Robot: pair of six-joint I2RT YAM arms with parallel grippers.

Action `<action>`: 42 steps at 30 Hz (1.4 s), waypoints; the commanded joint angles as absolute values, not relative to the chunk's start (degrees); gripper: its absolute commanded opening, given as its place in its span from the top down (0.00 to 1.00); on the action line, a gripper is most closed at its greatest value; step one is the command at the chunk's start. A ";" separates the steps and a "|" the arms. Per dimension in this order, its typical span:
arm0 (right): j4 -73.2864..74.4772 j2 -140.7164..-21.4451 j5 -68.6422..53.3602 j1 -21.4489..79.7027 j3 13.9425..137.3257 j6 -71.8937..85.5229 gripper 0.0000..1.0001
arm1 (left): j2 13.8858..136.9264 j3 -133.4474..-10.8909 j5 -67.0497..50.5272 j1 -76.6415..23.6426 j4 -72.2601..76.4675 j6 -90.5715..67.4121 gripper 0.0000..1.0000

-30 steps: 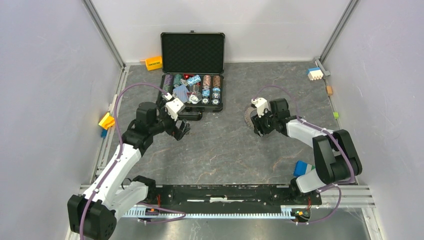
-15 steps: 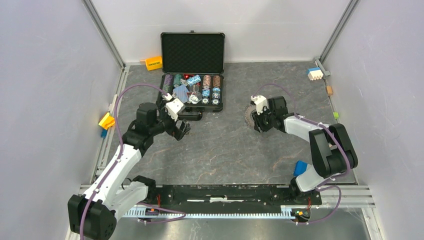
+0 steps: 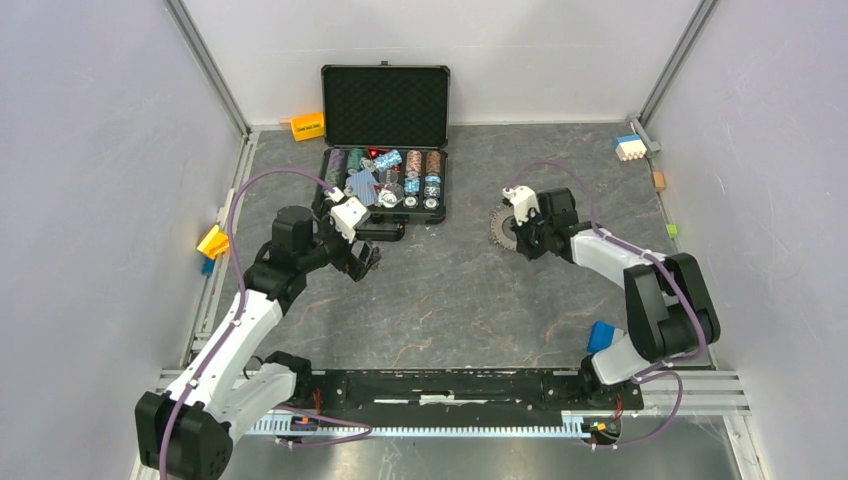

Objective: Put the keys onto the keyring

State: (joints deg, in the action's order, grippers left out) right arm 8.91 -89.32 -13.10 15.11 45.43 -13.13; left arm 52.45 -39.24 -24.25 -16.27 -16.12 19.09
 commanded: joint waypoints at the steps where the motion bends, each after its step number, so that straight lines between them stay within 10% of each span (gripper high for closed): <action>1: 10.58 -81.94 -11.63 15.21 47.99 -18.29 1.00 | 52.50 -42.10 -26.76 -16.78 -14.76 21.23 0.02; 25: 21.77 -66.51 -50.26 21.71 54.24 -40.87 1.00 | 68.63 -58.03 -51.70 -29.90 -16.27 29.33 0.21; 33: 14.79 -69.07 -58.22 25.49 52.29 -38.50 1.00 | 77.31 -59.40 -55.81 -32.78 -8.23 25.16 0.51; 42: 2.65 -69.29 -63.67 26.34 48.57 -27.88 1.00 | 79.36 -56.09 -58.18 -35.13 -1.68 23.59 0.58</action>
State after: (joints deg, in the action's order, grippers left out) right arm 11.40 -69.58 -58.85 26.06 49.43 -33.41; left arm 80.14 -57.06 -54.85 -34.63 -8.60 25.96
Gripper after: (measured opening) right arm 0.011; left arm 0.447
